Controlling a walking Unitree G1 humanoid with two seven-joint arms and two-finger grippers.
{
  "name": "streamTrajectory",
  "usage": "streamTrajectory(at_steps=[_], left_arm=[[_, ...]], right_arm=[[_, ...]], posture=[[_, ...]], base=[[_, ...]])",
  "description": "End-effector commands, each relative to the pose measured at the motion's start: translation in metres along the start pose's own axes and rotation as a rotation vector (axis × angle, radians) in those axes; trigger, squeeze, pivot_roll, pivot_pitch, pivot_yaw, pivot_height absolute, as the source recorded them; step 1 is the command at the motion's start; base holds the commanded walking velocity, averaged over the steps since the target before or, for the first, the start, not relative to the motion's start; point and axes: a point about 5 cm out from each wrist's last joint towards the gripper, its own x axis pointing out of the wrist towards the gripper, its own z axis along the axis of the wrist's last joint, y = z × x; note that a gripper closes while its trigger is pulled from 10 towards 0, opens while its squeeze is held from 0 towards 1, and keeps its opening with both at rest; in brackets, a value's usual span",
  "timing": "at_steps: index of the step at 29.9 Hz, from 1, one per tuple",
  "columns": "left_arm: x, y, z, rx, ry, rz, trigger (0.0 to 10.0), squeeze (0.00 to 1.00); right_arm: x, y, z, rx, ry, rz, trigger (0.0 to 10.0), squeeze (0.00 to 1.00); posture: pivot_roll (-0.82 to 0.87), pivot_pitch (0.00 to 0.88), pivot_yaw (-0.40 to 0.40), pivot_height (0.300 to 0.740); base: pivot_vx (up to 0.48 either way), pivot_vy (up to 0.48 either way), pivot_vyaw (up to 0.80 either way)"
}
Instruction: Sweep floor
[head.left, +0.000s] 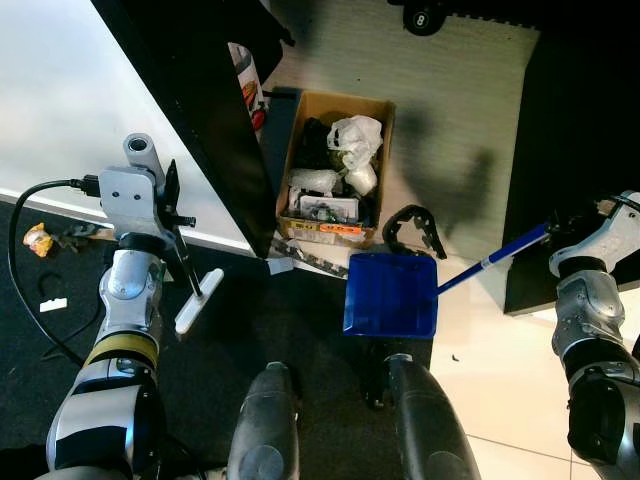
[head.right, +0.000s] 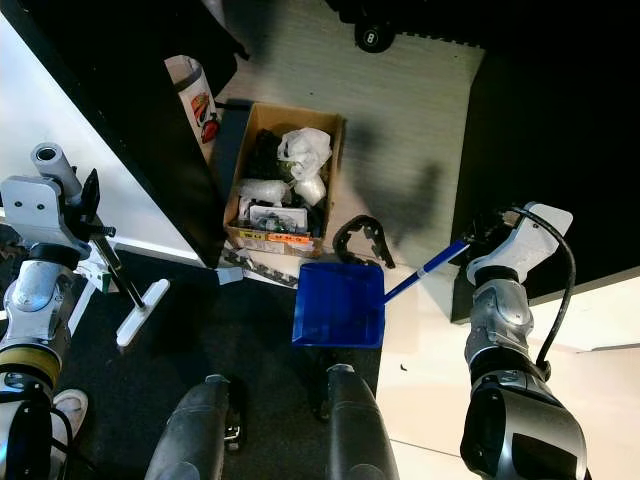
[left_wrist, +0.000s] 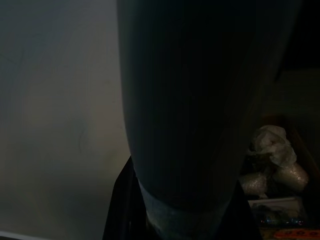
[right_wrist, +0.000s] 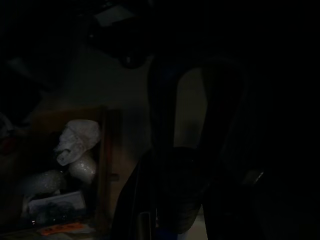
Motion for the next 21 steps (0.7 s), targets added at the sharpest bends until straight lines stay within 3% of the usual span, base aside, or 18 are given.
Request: streamTrajectory(at_steps=[1, 7, 15, 20, 21], left_arm=[[0.002, 0.002, 0.004, 0.007, -0.024, 0.015, 10.0, 0.0], [0.017, -0.007, 0.025, -0.042, -0.134, 0.051, 10.0, 0.0], [0.031, -0.015, 0.046, -0.13, -0.233, 0.081, 10.0, 0.0], [0.032, -0.028, 0.042, -0.183, -0.22, 0.086, 10.0, 0.0], [0.03, -0.032, 0.038, -0.182, -0.203, 0.078, 10.0, 0.0]], right_arm=[[-0.003, -0.007, -0.001, -0.013, -0.007, -0.028, 0.0, 0.0], [0.007, 0.003, 0.019, -0.024, -0.099, -0.009, 0.0, 0.0], [0.015, 0.002, 0.034, -0.034, -0.146, -0.038, 0.0, 0.0], [0.01, -0.001, 0.022, -0.012, -0.094, -0.078, 0.0, 0.0], [0.008, -0.001, 0.018, -0.018, -0.09, -0.08, 0.0, 0.0]], posture=[[0.05, 0.257, -0.001, 0.731], [0.03, 0.234, -0.008, 0.731], [0.02, 0.225, -0.011, 0.731], [0.02, 0.264, -0.011, 0.731], [0.01, 0.31, -0.01, 0.731]], base=[[0.0, 0.0, 0.0], [0.0, 0.0, 0.0], [0.0, 0.0, 0.0], [0.0, 0.0, 0.0], [0.0, 0.0, 0.0]])
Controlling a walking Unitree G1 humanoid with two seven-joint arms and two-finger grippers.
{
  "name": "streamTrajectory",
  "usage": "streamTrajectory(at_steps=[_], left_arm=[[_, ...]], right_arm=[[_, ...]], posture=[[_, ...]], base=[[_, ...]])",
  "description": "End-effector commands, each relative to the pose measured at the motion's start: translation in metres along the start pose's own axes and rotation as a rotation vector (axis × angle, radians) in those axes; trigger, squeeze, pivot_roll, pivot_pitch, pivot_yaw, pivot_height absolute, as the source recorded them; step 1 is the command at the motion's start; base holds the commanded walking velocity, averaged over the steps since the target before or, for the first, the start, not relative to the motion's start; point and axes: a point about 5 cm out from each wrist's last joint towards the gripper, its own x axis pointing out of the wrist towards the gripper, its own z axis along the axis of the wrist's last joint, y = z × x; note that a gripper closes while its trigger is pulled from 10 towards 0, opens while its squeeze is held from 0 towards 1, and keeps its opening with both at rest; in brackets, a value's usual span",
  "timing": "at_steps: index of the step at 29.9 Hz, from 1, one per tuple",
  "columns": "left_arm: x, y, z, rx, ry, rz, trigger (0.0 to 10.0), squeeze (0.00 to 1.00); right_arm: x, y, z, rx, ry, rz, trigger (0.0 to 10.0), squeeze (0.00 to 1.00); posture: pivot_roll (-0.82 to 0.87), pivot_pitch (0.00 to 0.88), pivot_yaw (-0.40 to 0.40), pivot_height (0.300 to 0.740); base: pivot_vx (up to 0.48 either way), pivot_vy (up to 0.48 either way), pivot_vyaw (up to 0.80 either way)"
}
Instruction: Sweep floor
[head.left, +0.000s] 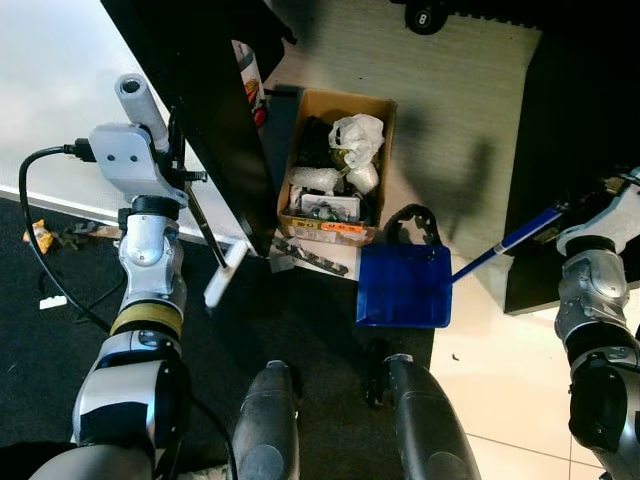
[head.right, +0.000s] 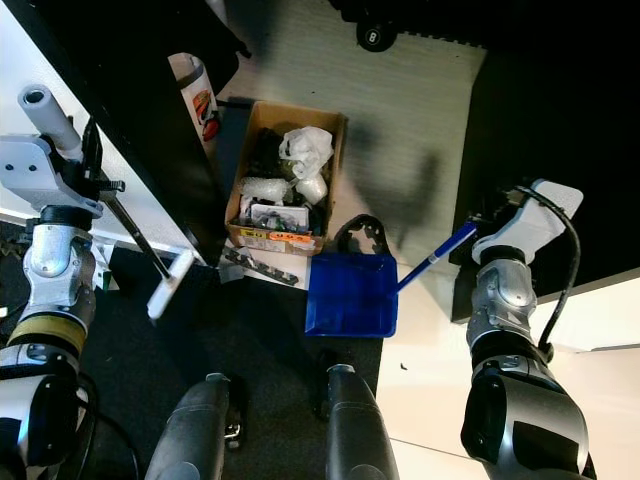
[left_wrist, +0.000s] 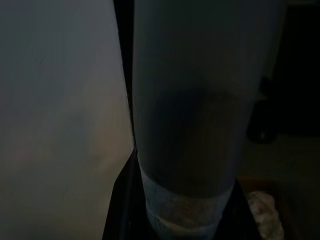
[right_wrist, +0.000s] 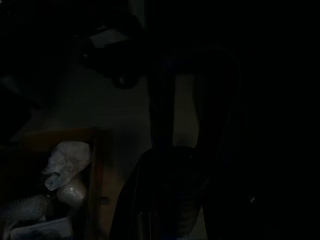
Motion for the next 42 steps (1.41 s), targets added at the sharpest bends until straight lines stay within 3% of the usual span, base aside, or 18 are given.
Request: streamTrajectory(at_steps=[1, 5, 6, 9, 11, 16, 27, 31, 34, 35, 36, 37, 38, 39, 40, 41, 42], left_arm=[[-0.002, -0.005, -0.001, -0.015, -0.02, 0.006, 10.0, 0.0], [-0.011, -0.009, -0.011, 0.015, 0.023, -0.007, 10.0, 0.0], [-0.012, -0.005, -0.013, 0.048, 0.042, 0.003, 10.0, 0.0], [-0.012, -0.003, -0.014, 0.071, 0.048, 0.005, 10.0, 0.0], [-0.007, 0.0, -0.011, 0.104, 0.043, -0.007, 10.0, 0.0], [0.001, 0.005, -0.007, 0.162, 0.046, 0.008, 10.0, 0.0], [0.018, -0.014, 0.0, 0.122, 0.015, 0.049, 10.0, 0.0], [0.03, -0.026, 0.009, 0.069, -0.01, 0.08, 10.0, 0.0], [0.032, -0.037, 0.007, 0.06, 0.011, 0.039, 10.0, 0.0], [0.033, -0.042, 0.006, 0.058, 0.024, 0.019, 10.0, 0.0], [0.034, -0.046, 0.005, 0.052, 0.037, 0.003, 10.0, 0.0], [0.034, -0.046, 0.005, 0.052, 0.037, 0.003, 10.0, 0.0], [0.035, -0.057, 0.004, 0.037, 0.05, -0.037, 10.0, 0.0], [0.035, -0.075, 0.005, 0.013, 0.055, -0.099, 10.0, 0.0], [0.035, -0.075, 0.005, 0.013, 0.055, -0.099, 10.0, 0.0], [0.035, -0.109, 0.007, -0.087, 0.07, -0.206, 10.0, 0.0], [0.034, -0.119, 0.008, -0.129, 0.076, -0.239, 10.0, 0.0]], right_arm=[[-0.005, -0.007, -0.003, 0.004, -0.002, -0.037, 0.0, 0.0], [-0.009, -0.004, -0.006, 0.006, -0.018, -0.051, 0.0, 0.0], [-0.009, 0.001, -0.005, 0.012, -0.035, -0.046, 0.0, 0.0], [-0.009, 0.004, -0.004, 0.014, -0.044, -0.039, 0.0, 0.0], [-0.006, 0.008, 0.001, 0.016, -0.058, -0.024, 0.0, 0.0], [0.0, 0.018, 0.009, 0.027, -0.084, 0.007, 0.0, 0.0], [-0.006, 0.031, 0.016, 0.067, -0.136, 0.068, 0.0, 0.0], [-0.012, 0.034, 0.018, 0.096, -0.154, 0.087, 0.0, 0.0], [-0.013, 0.037, 0.019, 0.111, -0.159, 0.102, 0.8, 0.0], [-0.014, 0.039, 0.02, 0.115, -0.161, 0.114, 3.1, 0.0], [-0.015, 0.041, 0.021, 0.115, -0.163, 0.126, 6.8, 0.0], [-0.015, 0.041, 0.021, 0.115, -0.163, 0.126, 6.8, 0.0], [-0.015, 0.044, 0.022, 0.121, -0.164, 0.138, 10.0, 0.0], [-0.016, 0.047, 0.022, 0.125, -0.166, 0.153, 10.0, 0.0], [-0.016, 0.047, 0.022, 0.125, -0.166, 0.153, 10.0, 0.0], [-0.018, 0.05, 0.022, 0.129, -0.162, 0.172, 10.0, 0.0], [-0.019, 0.051, 0.021, 0.128, -0.16, 0.176, 10.0, 0.0]], posture=[[0.01, 0.31, -0.01, 0.731], [-0.01, 0.385, -0.006, 0.731], [-0.04, 0.442, -0.004, 0.731], [-0.04, 0.449, -0.003, 0.731], [-0.07, 0.508, 0.0, 0.731], [-0.1, 0.547, -0.007, 0.731], [-0.15, 0.555, -0.018, 0.731], [-0.16, 0.549, -0.017, 0.731], [-0.16, 0.551, -0.017, 0.731], [-0.17, 0.552, -0.019, 0.731], [-0.17, 0.552, -0.02, 0.731], [-0.17, 0.552, -0.02, 0.731], [-0.17, 0.55, -0.022, 0.731], [-0.17, 0.547, -0.025, 0.731], [-0.17, 0.547, -0.025, 0.731], [-0.17, 0.542, -0.029, 0.731], [-0.17, 0.542, -0.029, 0.731]], base=[[0.0, 0.0, 0.0], [0.0, 0.0, 0.0], [0.0, 0.0, 0.0], [0.0, 0.0, 0.0], [0.0, 0.0, 0.0], [0.0, 0.0, 0.0], [0.0, 0.0, 0.0], [0.0, 0.0, 0.0], [0.0, 0.0, 0.0], [0.0, 0.0, 0.0], [0.0, 0.0, 0.0], [0.0, 0.0, 0.0], [0.0, 0.0, 0.0], [0.0, 0.0, 0.0], [0.0, 0.0, 0.0], [0.0, 0.0, 0.0], [0.0, 0.0, 0.0]])
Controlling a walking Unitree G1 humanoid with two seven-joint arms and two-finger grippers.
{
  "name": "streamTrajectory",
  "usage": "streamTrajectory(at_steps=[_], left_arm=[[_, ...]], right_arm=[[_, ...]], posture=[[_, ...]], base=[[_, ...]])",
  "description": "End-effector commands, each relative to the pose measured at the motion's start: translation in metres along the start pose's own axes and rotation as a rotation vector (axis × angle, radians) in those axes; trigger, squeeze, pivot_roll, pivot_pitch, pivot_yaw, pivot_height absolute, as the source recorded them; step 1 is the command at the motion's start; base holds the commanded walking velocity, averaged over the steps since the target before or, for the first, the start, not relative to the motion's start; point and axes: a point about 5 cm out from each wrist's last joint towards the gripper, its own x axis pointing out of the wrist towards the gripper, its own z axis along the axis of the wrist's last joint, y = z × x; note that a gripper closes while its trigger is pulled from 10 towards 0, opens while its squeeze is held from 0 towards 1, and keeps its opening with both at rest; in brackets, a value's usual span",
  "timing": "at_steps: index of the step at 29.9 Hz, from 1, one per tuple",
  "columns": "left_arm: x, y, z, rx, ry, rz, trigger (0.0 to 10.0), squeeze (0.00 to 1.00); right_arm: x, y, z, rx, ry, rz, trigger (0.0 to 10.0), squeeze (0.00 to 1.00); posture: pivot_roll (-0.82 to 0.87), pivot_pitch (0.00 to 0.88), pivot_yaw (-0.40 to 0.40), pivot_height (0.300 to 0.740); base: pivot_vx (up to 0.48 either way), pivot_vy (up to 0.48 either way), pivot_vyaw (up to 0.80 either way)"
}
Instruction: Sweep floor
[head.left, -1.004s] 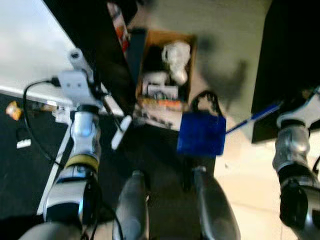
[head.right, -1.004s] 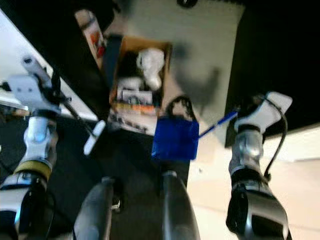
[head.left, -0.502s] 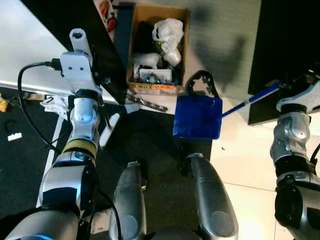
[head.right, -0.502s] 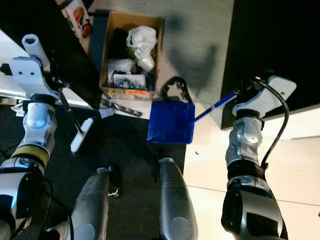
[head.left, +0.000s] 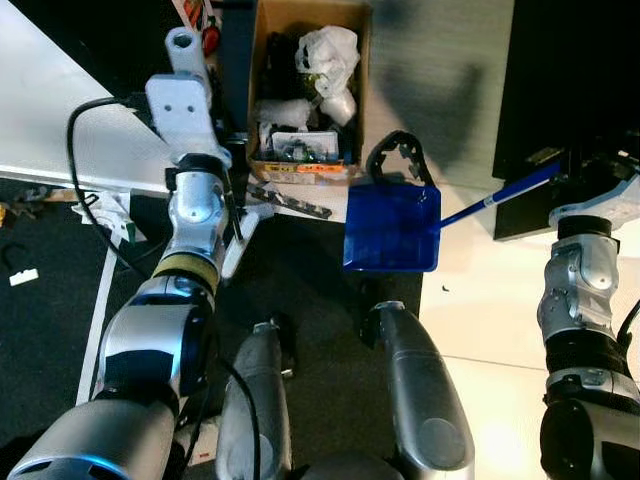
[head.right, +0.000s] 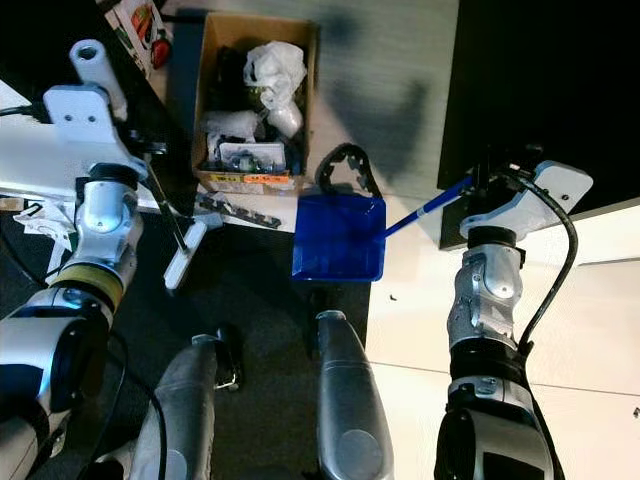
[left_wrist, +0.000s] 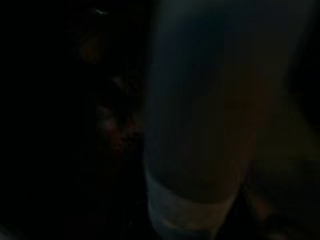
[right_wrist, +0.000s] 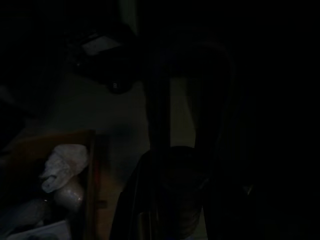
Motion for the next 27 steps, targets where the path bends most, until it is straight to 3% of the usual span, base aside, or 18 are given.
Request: streamTrajectory(at_steps=[1, 2, 3, 4, 5, 6, 7, 8, 13, 15, 17, 20, 22, 23, 24, 25, 26, 27], left_arm=[[-0.006, -0.05, -0.011, -0.19, 0.075, -0.159, 10.0, 0.0], [-0.006, -0.064, -0.009, -0.249, 0.083, -0.213, 10.0, 0.0], [-0.006, -0.064, -0.009, -0.249, 0.083, -0.213, 10.0, 0.0], [-0.006, -0.081, -0.007, -0.315, 0.083, -0.278, 10.0, 0.0], [-0.006, -0.081, -0.007, -0.315, 0.083, -0.278, 10.0, 0.0], [-0.007, -0.106, 0.0, -0.405, 0.069, -0.369, 10.0, 0.0], [-0.007, -0.106, 0.0, -0.405, 0.069, -0.369, 10.0, 0.0], [-0.009, -0.143, 0.018, -0.551, 0.021, -0.482, 10.0, 0.0], [-0.003, -0.16, 0.041, -0.633, -0.053, -0.519, 10.0, 0.0], [0.001, -0.157, 0.045, -0.604, -0.074, -0.54, 10.0, 0.0], [0.01, -0.139, 0.044, -0.456, -0.063, -0.593, 10.0, 0.0], [0.01, -0.139, 0.044, -0.456, -0.063, -0.593, 10.0, 0.0], [0.018, -0.11, 0.039, -0.277, -0.015, -0.638, 10.0, 0.0], [0.018, -0.11, 0.039, -0.277, -0.015, -0.638, 10.0, 0.0], [0.021, -0.091, 0.036, -0.154, 0.026, -0.66, 10.0, 0.0], [0.021, -0.091, 0.036, -0.154, 0.026, -0.66, 10.0, 0.0], [0.023, -0.076, 0.034, -0.064, 0.05, -0.671, 10.0, 0.0], [0.023, -0.076, 0.034, -0.064, 0.05, -0.671, 10.0, 0.0]], right_arm=[[-0.012, 0.007, -0.017, 0.039, 0.08, 0.031, 10.0, 0.0], [-0.013, 0.006, -0.018, 0.04, 0.085, 0.03, 10.0, 0.0], [-0.013, 0.006, -0.018, 0.04, 0.085, 0.03, 10.0, 0.0], [-0.014, 0.005, -0.019, 0.04, 0.092, 0.029, 10.0, 0.0], [-0.014, 0.005, -0.019, 0.04, 0.092, 0.029, 10.0, 0.0], [-0.015, 0.003, -0.02, 0.041, 0.102, 0.021, 10.0, 0.0], [-0.015, 0.003, -0.02, 0.041, 0.102, 0.021, 10.0, 0.0], [-0.014, 0.0, -0.021, 0.042, 0.115, 0.01, 10.0, 0.0], [-0.011, 0.0, -0.021, 0.05, 0.122, 0.008, 10.0, 0.0], [-0.009, 0.001, -0.022, 0.054, 0.125, 0.01, 10.0, 0.0], [-0.006, 0.004, -0.024, 0.061, 0.131, 0.011, 10.0, 0.0], [-0.006, 0.004, -0.024, 0.061, 0.131, 0.011, 10.0, 0.0], [-0.007, 0.003, -0.027, 0.067, 0.137, -0.004, 10.0, 0.0], [-0.007, 0.003, -0.027, 0.067, 0.137, -0.004, 10.0, 0.0], [-0.008, 0.001, -0.028, 0.068, 0.142, -0.016, 10.0, 0.0], [-0.008, 0.001, -0.028, 0.068, 0.142, -0.016, 10.0, 0.0], [-0.009, -0.002, -0.03, 0.07, 0.147, -0.027, 10.0, 0.0], [-0.009, -0.002, -0.03, 0.07, 0.147, -0.027, 10.0, 0.0]], posture=[[-0.16, 0.538, -0.033, 0.731], [-0.16, 0.537, -0.032, 0.731], [-0.16, 0.537, -0.032, 0.731], [-0.15, 0.535, -0.034, 0.731], [-0.15, 0.535, -0.034, 0.731], [-0.14, 0.532, -0.034, 0.731], [-0.14, 0.532, -0.034, 0.731], [-0.12, 0.523, -0.033, 0.731], [-0.1, 0.502, -0.031, 0.731], [-0.08, 0.497, -0.023, 0.731], [-0.06, 0.489, -0.007, 0.731], [-0.06, 0.489, -0.007, 0.731], [-0.01, 0.453, 0.015, 0.731], [-0.01, 0.453, 0.015, 0.731], [0.01, 0.44, 0.024, 0.731], [0.01, 0.44, 0.024, 0.731], [0.02, 0.434, 0.027, 0.731], [0.02, 0.434, 0.027, 0.731]], base=[[0.0, 0.0, 0.0], [0.0, 0.0, 0.0], [0.0, 0.0, 0.0], [0.0, 0.0, 0.0], [0.0, 0.0, 0.0], [0.0, 0.0, 0.0], [0.0, 0.0, 0.0], [0.0, 0.0, 0.0], [0.0, 0.0, 0.0], [0.0, 0.0, 0.0], [0.0, 0.0, 0.0], [0.0, 0.0, 0.0], [0.0, 0.0, 0.0], [0.0, 0.0, 0.0], [0.0, 0.0, 0.0], [0.0, 0.0, 0.0], [0.0, 0.0, 0.0], [0.0, 0.0, 0.0]])
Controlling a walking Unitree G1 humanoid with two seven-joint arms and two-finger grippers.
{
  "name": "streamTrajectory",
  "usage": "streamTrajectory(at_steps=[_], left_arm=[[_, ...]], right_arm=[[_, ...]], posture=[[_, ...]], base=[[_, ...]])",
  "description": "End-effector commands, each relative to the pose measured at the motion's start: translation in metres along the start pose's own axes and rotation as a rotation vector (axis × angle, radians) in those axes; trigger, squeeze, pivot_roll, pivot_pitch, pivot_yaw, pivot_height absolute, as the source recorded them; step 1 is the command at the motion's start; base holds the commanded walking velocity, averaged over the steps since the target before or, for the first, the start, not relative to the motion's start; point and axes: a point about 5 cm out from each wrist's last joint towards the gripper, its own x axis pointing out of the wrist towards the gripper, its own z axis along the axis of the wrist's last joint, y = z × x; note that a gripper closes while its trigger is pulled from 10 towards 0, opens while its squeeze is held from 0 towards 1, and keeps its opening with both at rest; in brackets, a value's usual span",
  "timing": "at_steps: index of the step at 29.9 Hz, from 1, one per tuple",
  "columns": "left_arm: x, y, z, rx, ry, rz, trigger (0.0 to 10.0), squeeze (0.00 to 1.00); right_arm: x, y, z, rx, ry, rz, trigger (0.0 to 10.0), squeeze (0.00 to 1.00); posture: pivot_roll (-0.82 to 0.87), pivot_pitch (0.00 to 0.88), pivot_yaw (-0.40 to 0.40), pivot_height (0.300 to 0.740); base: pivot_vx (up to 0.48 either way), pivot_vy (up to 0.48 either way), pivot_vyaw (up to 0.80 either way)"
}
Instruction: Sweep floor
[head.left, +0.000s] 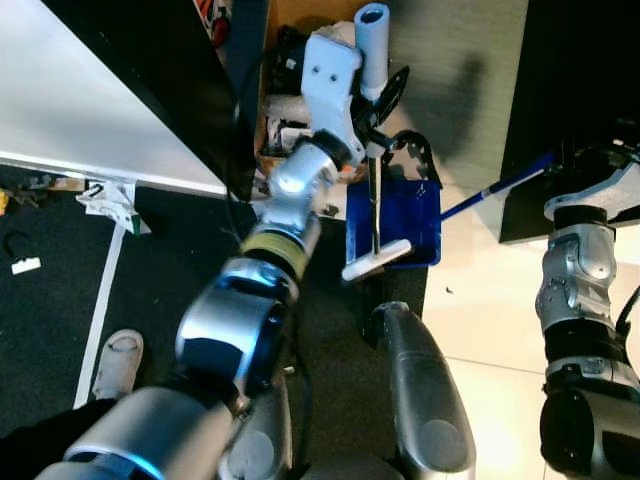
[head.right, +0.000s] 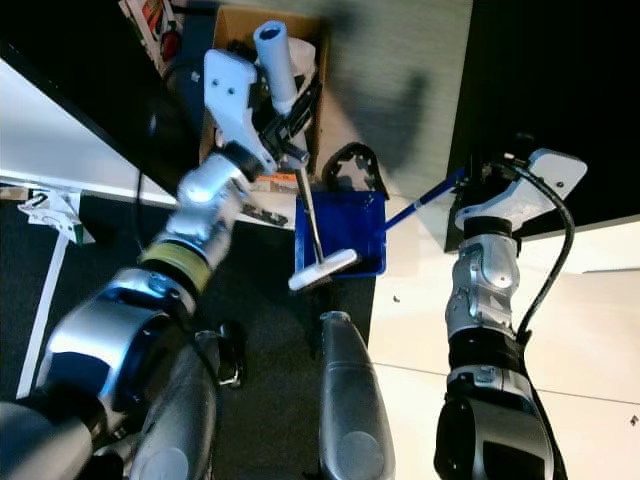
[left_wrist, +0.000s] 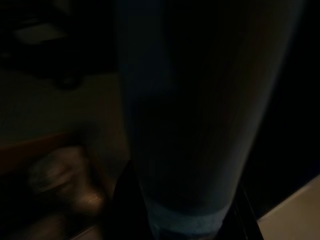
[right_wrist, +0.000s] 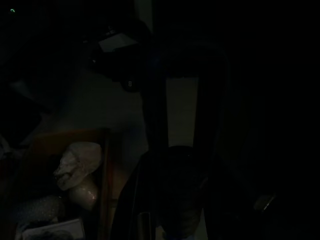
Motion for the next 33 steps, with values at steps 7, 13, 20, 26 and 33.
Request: streamTrajectory(at_steps=[7, 13, 20, 26, 33], left_arm=[[-0.015, 0.02, 0.0, 0.104, 0.087, 0.002, 10.0, 0.0], [-0.036, 0.056, 0.007, 0.12, 0.085, 0.118, 10.0, 0.0], [-0.046, 0.05, -0.008, 0.121, 0.024, 0.205, 10.0, 0.0], [-0.043, 0.06, 0.001, 0.023, 0.032, 0.247, 10.0, 0.0], [-0.043, 0.079, 0.009, 0.166, 0.209, 0.202, 10.0, 0.0]], right_arm=[[-0.02, -0.009, -0.03, 0.049, 0.138, -0.047, 10.0, 0.0], [-0.021, -0.013, -0.031, 0.037, 0.142, -0.053, 10.0, 0.0], [-0.023, -0.008, -0.033, 0.034, 0.134, -0.03, 10.0, 0.0], [-0.023, -0.012, -0.031, 0.03, 0.126, -0.034, 10.0, 0.0], [-0.021, -0.018, -0.029, 0.025, 0.127, -0.045, 10.0, 0.0]], posture=[[0.03, 0.422, 0.03, 0.731], [0.04, 0.404, 0.035, 0.731], [0.02, 0.423, 0.033, 0.731], [0.01, 0.417, 0.039, 0.731], [0.01, 0.408, 0.031, 0.731]], base=[[0.0, 0.0, 0.0], [0.0, 0.0, 0.0], [0.0, 0.0, 0.0], [0.0, 0.0, 0.0], [0.0, 0.0, 0.0]])
